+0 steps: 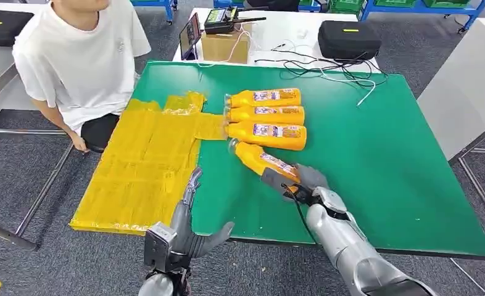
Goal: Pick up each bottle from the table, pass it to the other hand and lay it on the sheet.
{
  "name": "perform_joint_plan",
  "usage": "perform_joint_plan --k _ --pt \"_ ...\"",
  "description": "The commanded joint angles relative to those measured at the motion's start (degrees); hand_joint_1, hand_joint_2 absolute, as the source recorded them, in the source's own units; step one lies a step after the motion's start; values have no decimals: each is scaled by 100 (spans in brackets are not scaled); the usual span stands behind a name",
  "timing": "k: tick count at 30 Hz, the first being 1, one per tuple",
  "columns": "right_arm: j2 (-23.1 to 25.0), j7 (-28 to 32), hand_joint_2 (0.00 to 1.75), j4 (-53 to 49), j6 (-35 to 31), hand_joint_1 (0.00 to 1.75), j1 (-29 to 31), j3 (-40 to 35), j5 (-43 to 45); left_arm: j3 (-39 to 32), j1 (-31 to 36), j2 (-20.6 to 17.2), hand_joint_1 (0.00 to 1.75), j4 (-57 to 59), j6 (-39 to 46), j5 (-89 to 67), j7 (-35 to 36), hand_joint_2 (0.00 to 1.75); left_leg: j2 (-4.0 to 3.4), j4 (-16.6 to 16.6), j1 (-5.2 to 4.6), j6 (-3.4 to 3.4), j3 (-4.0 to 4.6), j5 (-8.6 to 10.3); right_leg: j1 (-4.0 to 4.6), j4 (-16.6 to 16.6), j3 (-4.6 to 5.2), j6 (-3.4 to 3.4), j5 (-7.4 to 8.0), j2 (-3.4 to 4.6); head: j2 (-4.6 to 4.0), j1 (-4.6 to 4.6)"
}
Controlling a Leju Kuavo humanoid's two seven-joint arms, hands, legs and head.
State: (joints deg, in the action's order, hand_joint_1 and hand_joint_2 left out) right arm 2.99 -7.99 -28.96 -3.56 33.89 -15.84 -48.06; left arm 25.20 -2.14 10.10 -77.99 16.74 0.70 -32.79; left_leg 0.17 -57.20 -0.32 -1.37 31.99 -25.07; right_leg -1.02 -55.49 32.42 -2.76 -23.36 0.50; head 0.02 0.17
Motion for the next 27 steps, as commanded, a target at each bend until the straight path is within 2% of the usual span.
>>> perform_joint_plan --k 1,3,5,6,7,8,11,12,13,14,17,23,24,25,27 --pt "358 2036 175 -152 -187 175 -1194 901 1540 -423 -249 4 0 -274 621 855 -76 175 1 -2 10 15 0 -7 11 3 -5 18 -5 -4 -2 -2" --pt "466 2288 175 -697 -426 175 -1437 959 1970 -523 -326 6 0 -444 810 1149 -34 175 -1 7 17 20 28 -2 18 14 18 34 1 -6 -2 -7" --pt "510 2275 175 -1136 -639 175 -1613 867 2222 -541 -379 -21 0 -559 902 1411 9 175 -29 1 20 29 22 -27 21 5 13 41 -6 20 -2 -2" --pt "552 2460 175 -1446 -1207 175 -1742 817 2278 -600 -437 -2 0 -645 909 1799 100 175 -25 11 17 26 13 -32 18 12 -55 33 -6 14 -2 -2" --pt "530 2507 175 -1687 -2245 175 -1839 618 1748 -682 -542 32 0 -779 835 2251 324 175 -15 3 17 21 -7 -33 19 4 -68 29 -15 6 0 0" --pt "544 2606 175 -2108 -2844 175 -2039 509 1650 -729 -745 8 0 -1044 778 2834 668 175 -11 7 19 28 -2 -29 23 5 -64 35 -20 -1 0 2" --pt "483 2453 175 -2349 -2833 175 -2146 390 1667 -654 -837 -62 0 -1174 847 2871 681 175 -10 -2 35 22 6 -34 34 -2 -63 27 -26 7 -2 -2" --pt "592 2835 175 -2716 -3119 175 -2353 632 2220 -679 -963 -20 0 -1306 550 3623 1155 175 -8 -4 36 25 31 -36 35 -6 -40 31 -28 3 -2 0" --pt "503 3053 175 -2825 -3364 175 -2405 485 2124 -479 -999 -146 0 -1363 543 3200 638 175 -2 -4 34 26 58 -29 32 -8 -19 27 -24 1 0 0" --pt "511 3246 175 -3032 -3494 175 -2510 462 2240 -263 -976 -211 0 -1261 713 3011 497 175 2 -8 37 27 75 -32 35 -11 -3 30 -30 -5 0 0" --pt "545 3521 175 -3565 -3344 175 -2769 165 2574 211 -838 -456 0 -939 470 2967 256 175 5 0 32 26 100 -26 28 -9 19 27 -30 -9 -2 -2" --pt "569 3478 175 -3629 -3317 175 -2847 18 2572 251 -777 -464 0 -902 510 2967 253 175 2 3 31 28 124 -25 28 -5 47 29 -25 -7 -2 0" --pt "542 3518 175 -3562 -3168 175 -2814 -142 2581 352 -743 -521 0 -945 590 2717 93 175 6 3 26 26 131 -21 22 -8 56 26 -24 -10 -2 2" --pt "515 3483 175 -3339 -3242 175 -2744 -473 2155 526 -688 -573 0 -981 412 2763 152 175 9 2 28 29 128 -23 25 -9 52 30 -28 -15 -2 -2" --pt "719 3523 175 -3008 -2998 175 -2716 -873 2065 745 -657 -654 0 -1093 11 2944 273 175 -1 1 33 29 131 -25 29 -5 54 30 -24 -6 -2 0"
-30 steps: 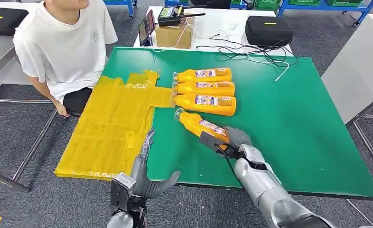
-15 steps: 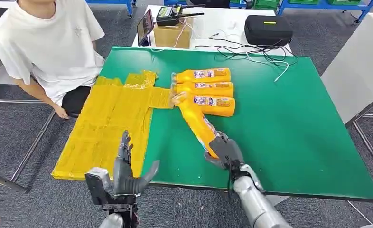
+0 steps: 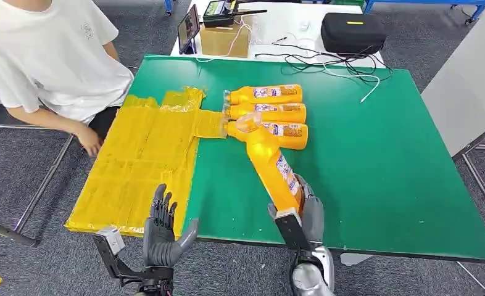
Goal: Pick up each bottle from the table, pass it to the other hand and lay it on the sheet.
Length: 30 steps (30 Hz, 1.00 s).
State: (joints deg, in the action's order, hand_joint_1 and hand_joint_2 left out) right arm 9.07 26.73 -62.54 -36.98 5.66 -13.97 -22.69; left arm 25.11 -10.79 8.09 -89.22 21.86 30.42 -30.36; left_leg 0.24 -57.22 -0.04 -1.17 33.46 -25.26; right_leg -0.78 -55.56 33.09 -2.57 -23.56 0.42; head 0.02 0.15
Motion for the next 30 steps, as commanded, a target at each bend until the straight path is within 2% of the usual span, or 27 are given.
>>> perform_joint_plan --k 1,3,4,6,9,12,16,19,28,29,30 --pt "292 151 175 600 506 175 83 -1403 -542 818 173 -470 0 -28 -664 96 83 175 -14 3 5 7 -13 -6 6 3 -9 8 -1 10 -2 0" --pt "400 429 175 935 707 175 148 -1999 -430 881 153 -512 0 -92 -798 186 105 175 -29 4 9 14 -29 -15 10 1 -18 17 -7 23 -2 2" --pt "403 753 175 1029 793 175 207 -2451 -339 878 181 -525 0 -91 -1014 371 138 175 -27 7 9 11 -22 -10 9 4 -12 13 -2 22 -2 0" --pt "381 986 175 1026 828 175 251 -2783 -190 827 254 -477 0 -17 -1073 436 134 175 -33 6 14 16 -31 -16 14 2 -18 19 -8 26 -2 2" --pt "146 1272 175 728 959 175 310 -3160 125 801 486 -413 0 136 -1665 581 78 175 1 2 18 8 -7 -3 18 2 -7 9 -6 -6 -2 2" --pt "-44 1326 175 536 1048 175 332 -3238 167 713 704 -232 0 358 -1902 607 153 175 7 4 13 4 -7 0 13 4 -9 8 -6 -11 -2 -2" --pt "-108 1327 175 450 1136 175 370 -3267 182 692 807 -170 0 458 -2036 582 162 175 16 -1 10 5 -2 2 7 1 -5 9 -7 -23 0 -4" --pt "-174 1309 175 440 1371 175 457 -3293 119 619 996 -39 0 582 -2352 394 -15 175 17 -2 8 8 -2 2 7 1 -6 11 -6 -26 -2 2" --pt "-192 1290 175 464 1794 175 508 -3251 89 458 991 -6 3 619 -2807 508 -43 175 19 -2 8 5 -6 1 8 3 -7 8 -8 -28 -2 0" --pt "-195 1282 175 464 1841 175 514 -3257 85 440 977 -4 58 602 -2838 488 -76 175 21 -2 10 6 -12 -2 10 4 -15 10 -11 -31 -2 2" --pt "-177 1246 175 473 1980 175 512 -3229 158 385 942 13 155 580 -2876 504 -114 175 15 -1 7 4 -6 1 7 3 -5 7 -7 -23 0 2"
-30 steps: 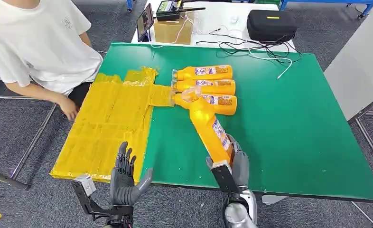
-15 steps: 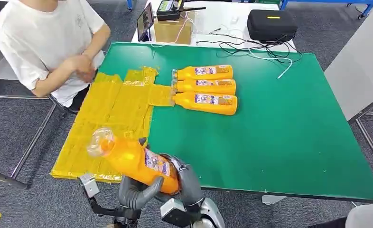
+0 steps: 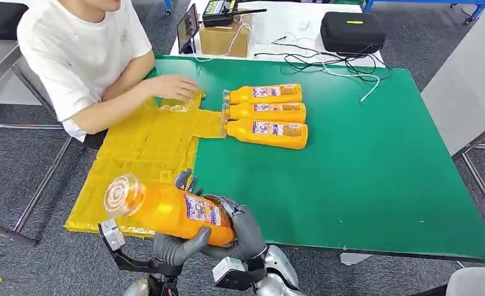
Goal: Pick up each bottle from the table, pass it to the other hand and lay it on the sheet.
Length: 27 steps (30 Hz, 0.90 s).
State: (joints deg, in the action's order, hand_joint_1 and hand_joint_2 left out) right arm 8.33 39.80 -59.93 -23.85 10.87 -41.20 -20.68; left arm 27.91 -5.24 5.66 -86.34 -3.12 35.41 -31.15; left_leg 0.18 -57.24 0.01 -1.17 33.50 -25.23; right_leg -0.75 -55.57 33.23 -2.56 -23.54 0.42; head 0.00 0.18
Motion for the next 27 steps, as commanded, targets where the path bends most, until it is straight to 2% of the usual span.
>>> perform_joint_plan --k 1,2,3,4,9,11,12,16,25,26,27 --pt "-90 -80 175 210 755 175 -19 -489 -27 59 338 264 175 249 -460 55 -41 175 22 -2 6 6 -14 -6 7 3 -25 8 -12 -27 0 -2" --pt "-91 -181 175 239 885 138 -17 -504 -29 46 305 260 175 221 -529 73 -56 175 13 1 4 3 -7 -3 4 3 -15 5 -6 -17 0 -2" --pt "-108 -198 175 229 937 26 -43 -500 -34 53 273 246 175 195 -590 73 -74 175 16 -1 4 5 -11 -5 5 2 -21 7 -10 -20 0 -2" --pt "-106 -284 175 238 1001 0 -102 -430 34 50 239 247 175 176 -619 50 -119 175 20 -2 5 6 -16 -8 6 1 -27 10 -14 -26 0 0" --pt "-137 -314 175 204 1071 0 -160 -378 80 44 197 252 175 140 -625 40 -145 175 20 0 4 4 -8 -5 4 3 -19 7 -10 -22 0 -4" --pt "-259 -455 175 -241 995 0 -431 -42 139 47 87 195 175 87 -717 26 -184 175 16 -1 2 4 -8 -6 3 1 -16 7 -10 -19 2 -2" --pt "-326 -533 175 -394 1270 0 -510 128 390 7 47 183 175 107 -706 36 -187 175 25 -2 4 5 -12 -8 5 1 -23 9 -15 -29 0 0" --pt "-554 -590 175 -807 1362 0 -734 646 275 -214 -93 151 175 57 -735 56 -292 175 26 3 1 3 -11 -6 1 4 -23 6 -13 -29 0 -2" --pt "-472 -580 175 -771 1335 0 -755 709 297 -249 -90 189 175 60 -710 55 -320 175 7 -2 2 9 -13 -10 3 -1 -20 12 -11 -9 0 -2" --pt "-468 -650 0 -859 1171 0 -832 828 201 -326 -137 198 175 27 -664 61 -341 175 11 1 1 6 -6 -5 2 2 -14 8 -7 -13 0 -2" --pt "-494 -669 0 -1008 1159 0 -926 928 241 -412 -199 194 175 -30 -602 15 -391 175 16 3 3 8 -12 -7 4 3 -21 11 -10 -19 0 -2"
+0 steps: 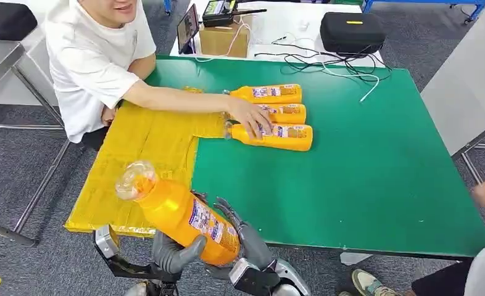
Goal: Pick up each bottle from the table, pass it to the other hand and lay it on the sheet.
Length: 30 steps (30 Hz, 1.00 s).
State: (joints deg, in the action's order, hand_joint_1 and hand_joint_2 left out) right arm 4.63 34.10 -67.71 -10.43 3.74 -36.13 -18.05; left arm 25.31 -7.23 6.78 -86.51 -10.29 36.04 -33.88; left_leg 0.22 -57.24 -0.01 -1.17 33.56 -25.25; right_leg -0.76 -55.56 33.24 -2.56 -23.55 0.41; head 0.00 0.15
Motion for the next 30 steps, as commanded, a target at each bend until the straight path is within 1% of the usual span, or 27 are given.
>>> perform_joint_plan --k 1,2,3,4,6,7,9,10,11,12,13,14,16,17,18,19,20,21,22,23,25,28,30 --pt "-221 -123 0 -460 -149 0 -341 504 51 -265 -57 69 175 -45 130 -30 -109 175 13 2 2 6 -11 -3 2 1 -17 8 -9 -18 0 2" --pt "-301 -148 0 -573 -244 0 -424 577 2 -352 -54 68 175 -4 200 -64 -74 175 12 1 5 8 -17 -7 6 2 -23 11 -12 -18 0 0" --pt "-355 -173 0 -645 -295 0 -492 673 3 -499 -42 118 175 69 481 -246 -93 175 11 3 0 4 -11 -4 1 2 -17 6 -9 -14 0 2" --pt "-341 -222 0 -692 -425 0 -594 885 82 -756 23 214 175 257 993 -341 160 175 13 4 3 6 -20 -7 4 4 -27 8 -13 -18 0 0" --pt "-292 -181 0 -823 -614 0 -745 1069 178 -1063 218 267 175 619 2350 -1345 -3 175 15 6 2 5 -19 -5 3 6 -27 8 -11 -20 0 2" --pt "-289 -84 0 -917 -677 0 -795 1069 196 -1160 357 256 175 827 2952 -2010 -341 175 15 7 0 3 -14 0 1 6 -22 5 -7 -19 0 0" --pt "-282 -89 0 -955 -684 0 -805 1044 195 -1257 452 248 175 984 2924 -2000 -363 175 12 7 -2 4 -10 2 -2 4 -16 5 -4 -15 0 2" --pt "-257 -18 0 -980 -829 0 -809 1041 121 -1377 496 327 175 1094 3280 -2324 -510 175 11 8 1 6 -17 0 1 5 -23 9 -5 -15 0 -2" --pt "-254 125 0 -990 -1047 0 -838 1038 53 -1447 555 378 175 1236 3770 -2823 -569 175 10 6 4 9 -20 -2 5 5 -26 12 -6 -15 0 0" --pt "-278 143 0 -1002 -1129 0 -850 1007 42 -1548 608 386 175 1370 4326 -3428 -612 175 8 4 1 7 -12 -1 2 2 -16 9 -5 -12 0 2" --pt "-219 211 0 -1068 -1141 0 -899 1082 278 -1572 708 274 175 1569 4892 -4113 -612 175 15 7 2 8 -20 -2 3 3 -26 12 -9 -20 0 0" --pt "-228 231 0 -1066 -1141 0 -893 1076 320 -1769 739 261 175 1695 5029 -4712 -612 175 15 7 2 6 -14 1 3 5 -21 9 -6 -20 0 2" --pt "-276 230 0 -964 -1261 0 -864 1045 184 -2520 815 463 175 1940 5029 -5803 -612 175 4 9 1 5 -14 1 2 6 -17 7 -3 -7 0 -2" --pt "-279 256 0 -910 -1308 0 -843 1047 157 -2582 917 457 175 2225 5029 -5847 -612 175 -2 9 3 7 -23 -3 4 7 -25 10 -4 -3 2 0" --pt "-292 318 0 -865 -1332 0 -806 1056 131 -2511 1042 319 175 2554 5029 -5924 -612 175 -5 10 4 8 -28 -4 5 8 -29 11 -5 -1 2 2" --pt "-308 353 0 -862 -1343 0 -785 1055 101 -2513 1183 265 175 2907 5029 -6132 -612 175 0 19 2 8 -32 1 3 14 -34 11 -3 -6 0 2" --pt "-300 412 0 -866 -1413 0 -762 1072 44 -2698 1343 265 175 3253 5029 -6602 -612 175 6 14 0 4 -21 3 1 11 -26 6 -1 -10 0 0" --pt "-278 420 0 -876 -1416 0 -740 1103 52 -2879 1510 275 175 3636 5029 -6964 -604 175 12 18 1 7 -31 3 2 14 -37 10 -4 -16 2 0" --pt "-260 437 0 -886 -1411 0 -727 1126 59 -3152 1637 274 175 3833 5029 -7411 -612 175 9 18 2 8 -34 2 3 14 -40 12 -4 -14 2 0" --pt "-239 453 0 -887 -1418 0 -717 1131 51 -3483 1776 269 175 4069 5029 -8166 -452 175 -5 13 2 7 -24 3 2 9 -24 10 1 0 0 0" --pt "-199 487 0 -799 -1331 0 -676 1091 88 -4049 1953 140 175 4383 5029 -9558 -64 175 0 10 3 7 -19 3 3 6 -22 10 -1 -5 0 -2" --pt "-130 571 0 -610 -1278 0 -625 1029 150 -4161 2093 -138 175 4897 5029 -10406 214 175 -16 11 4 7 -24 1 4 5 -23 11 0 12 0 2" --pt "-93 590 0 -513 -1319 0 -610 1011 185 -4153 2231 -211 161 5370 5029 -10220 181 175 -15 14 3 6 -27 1 4 7 -25 10 1 12 0 0"
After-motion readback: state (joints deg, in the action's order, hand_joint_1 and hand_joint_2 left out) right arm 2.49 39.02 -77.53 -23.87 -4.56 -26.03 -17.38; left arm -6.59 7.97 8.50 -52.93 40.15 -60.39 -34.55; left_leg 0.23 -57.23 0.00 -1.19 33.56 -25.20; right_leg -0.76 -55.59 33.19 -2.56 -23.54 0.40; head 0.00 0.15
